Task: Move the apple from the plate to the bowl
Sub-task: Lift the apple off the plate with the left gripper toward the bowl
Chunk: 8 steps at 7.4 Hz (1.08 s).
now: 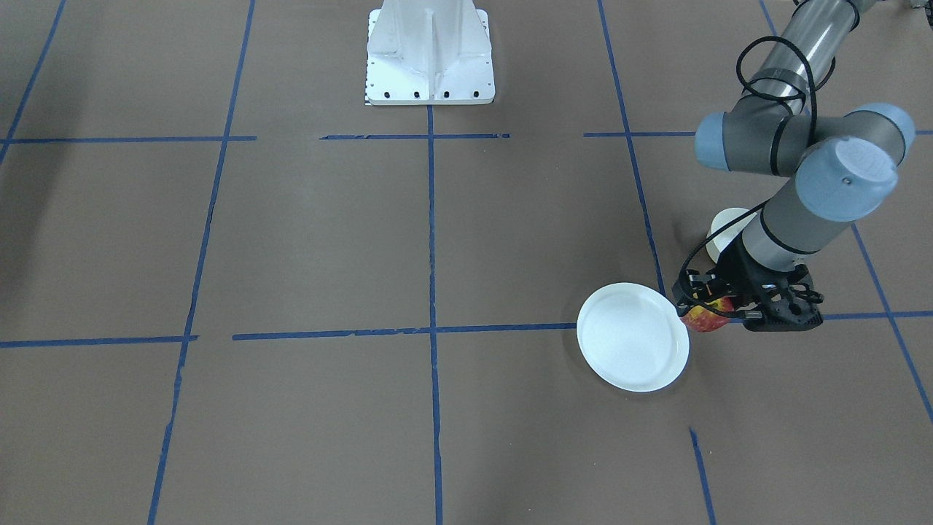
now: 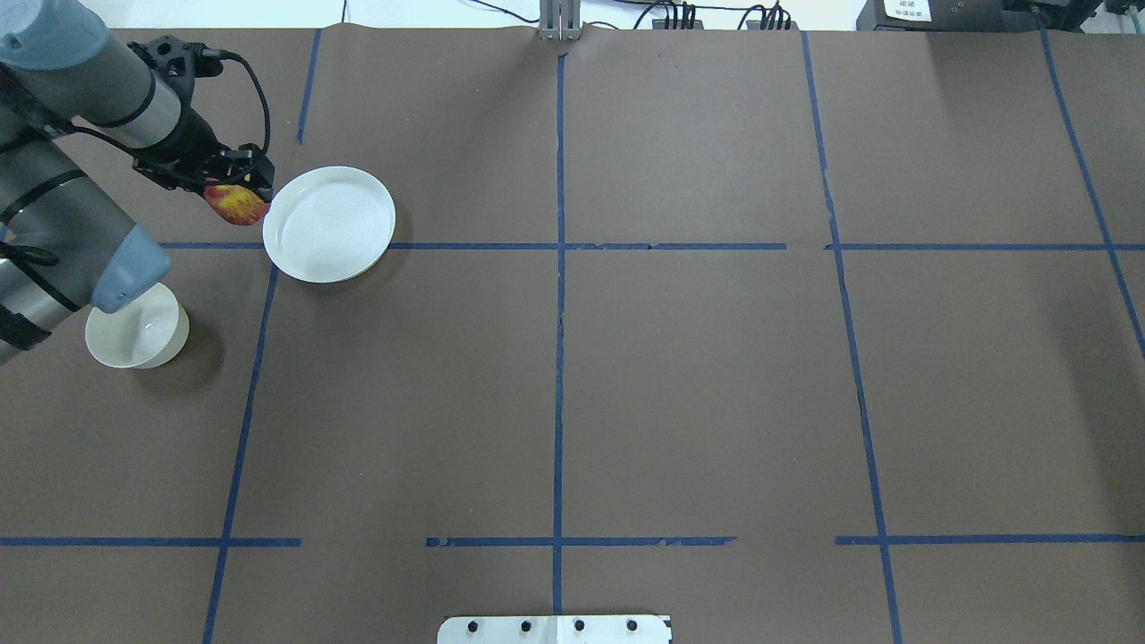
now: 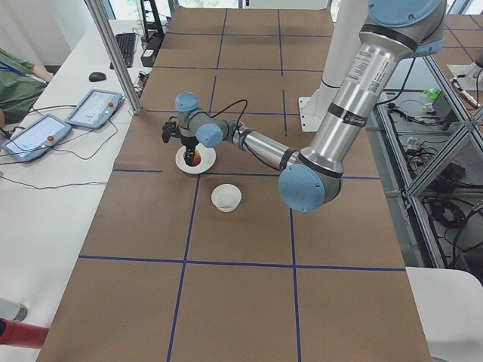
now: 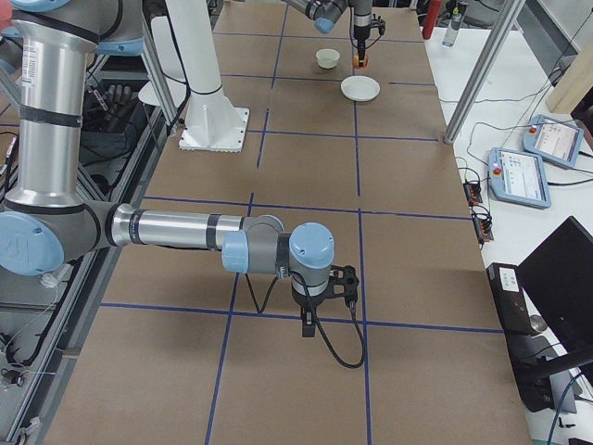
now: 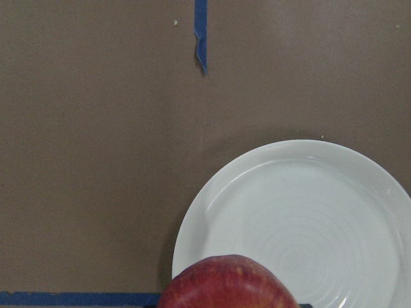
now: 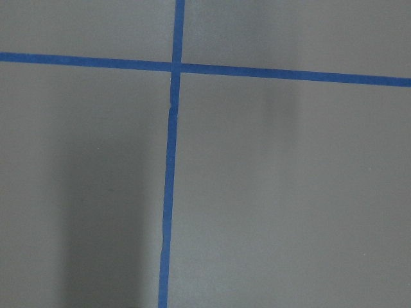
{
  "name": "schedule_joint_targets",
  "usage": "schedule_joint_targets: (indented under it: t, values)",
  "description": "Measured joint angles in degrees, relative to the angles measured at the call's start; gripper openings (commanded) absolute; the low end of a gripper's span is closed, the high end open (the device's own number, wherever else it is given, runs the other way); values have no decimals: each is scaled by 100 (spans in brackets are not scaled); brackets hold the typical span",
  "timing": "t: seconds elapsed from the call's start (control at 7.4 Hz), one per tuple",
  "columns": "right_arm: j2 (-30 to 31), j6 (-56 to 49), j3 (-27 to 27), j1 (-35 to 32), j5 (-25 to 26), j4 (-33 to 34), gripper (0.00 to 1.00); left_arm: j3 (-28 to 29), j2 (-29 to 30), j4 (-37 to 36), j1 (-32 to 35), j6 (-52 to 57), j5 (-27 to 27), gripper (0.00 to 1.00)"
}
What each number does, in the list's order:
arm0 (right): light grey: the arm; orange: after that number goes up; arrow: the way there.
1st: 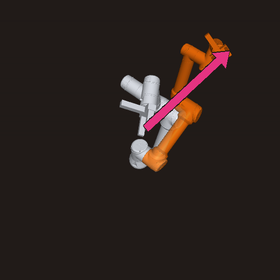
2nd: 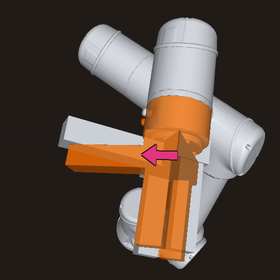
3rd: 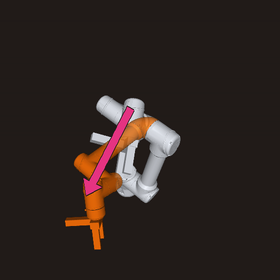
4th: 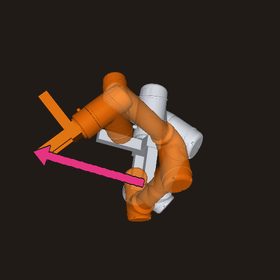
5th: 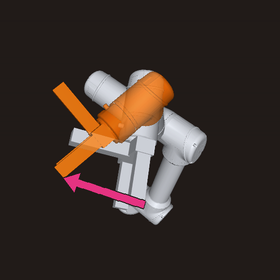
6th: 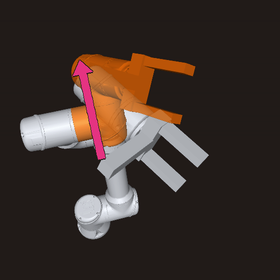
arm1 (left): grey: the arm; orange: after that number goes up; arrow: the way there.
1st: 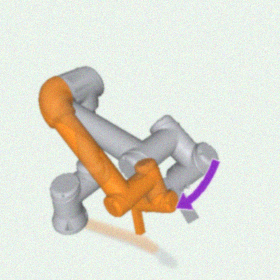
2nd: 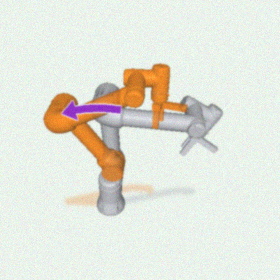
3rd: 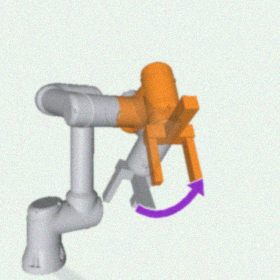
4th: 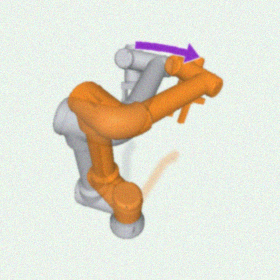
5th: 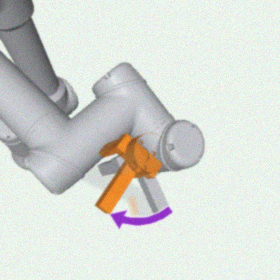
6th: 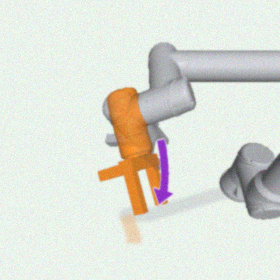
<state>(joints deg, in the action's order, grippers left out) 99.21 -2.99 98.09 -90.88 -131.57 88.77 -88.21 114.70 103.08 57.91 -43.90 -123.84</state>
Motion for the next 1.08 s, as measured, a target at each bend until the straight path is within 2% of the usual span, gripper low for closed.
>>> schedule_joint_targets:
  t: [0.27,0.54,0.81,1.08]
  values:
    - [-2,0,0,0,0,0,100,-841,-395,-1018,388,1026,-24,12]
    - [-2,0,0,0,0,2,100,-1645,-1256,-1230,503,1420,-3,12]
    - [-4,0,0,0,0,2,100,-1992,-1918,-958,506,1249,-2,13]
    - [-2,0,0,0,0,0,100,-1823,-2343,143,410,510,20,13]
